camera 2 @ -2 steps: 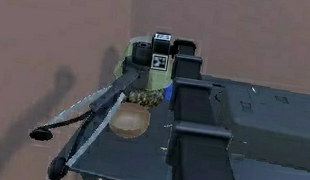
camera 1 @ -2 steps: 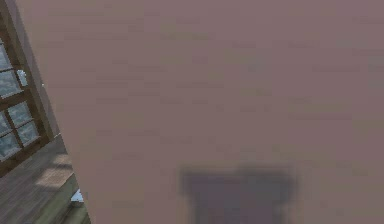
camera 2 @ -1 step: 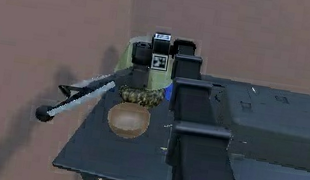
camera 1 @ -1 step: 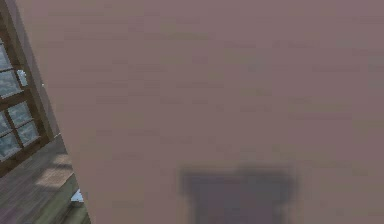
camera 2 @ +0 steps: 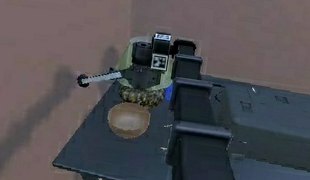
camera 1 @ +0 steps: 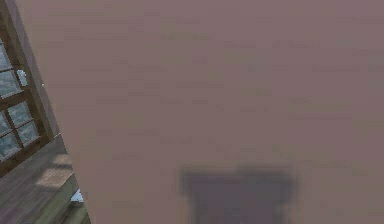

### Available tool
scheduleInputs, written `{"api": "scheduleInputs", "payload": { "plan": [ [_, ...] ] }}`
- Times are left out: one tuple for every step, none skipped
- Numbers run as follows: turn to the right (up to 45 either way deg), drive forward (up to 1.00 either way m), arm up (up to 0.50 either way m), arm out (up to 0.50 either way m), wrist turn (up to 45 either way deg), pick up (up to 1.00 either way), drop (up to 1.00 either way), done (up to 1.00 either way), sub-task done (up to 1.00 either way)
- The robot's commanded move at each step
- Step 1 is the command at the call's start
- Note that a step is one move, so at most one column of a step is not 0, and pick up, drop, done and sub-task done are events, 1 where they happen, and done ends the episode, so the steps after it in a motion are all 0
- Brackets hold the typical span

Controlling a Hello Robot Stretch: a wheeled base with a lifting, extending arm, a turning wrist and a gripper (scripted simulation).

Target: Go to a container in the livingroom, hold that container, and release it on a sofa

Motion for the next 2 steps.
{"api": "scheduleInputs", "payload": {
  "plan": [
    [0.0,0.00,0.00,0.00,33.0,0.00,0.00,0.00,0.00],
    [0.0,0.00,-0.28,0.00,0.0,0.00,0.00,0.00,0.00]
  ]
}}
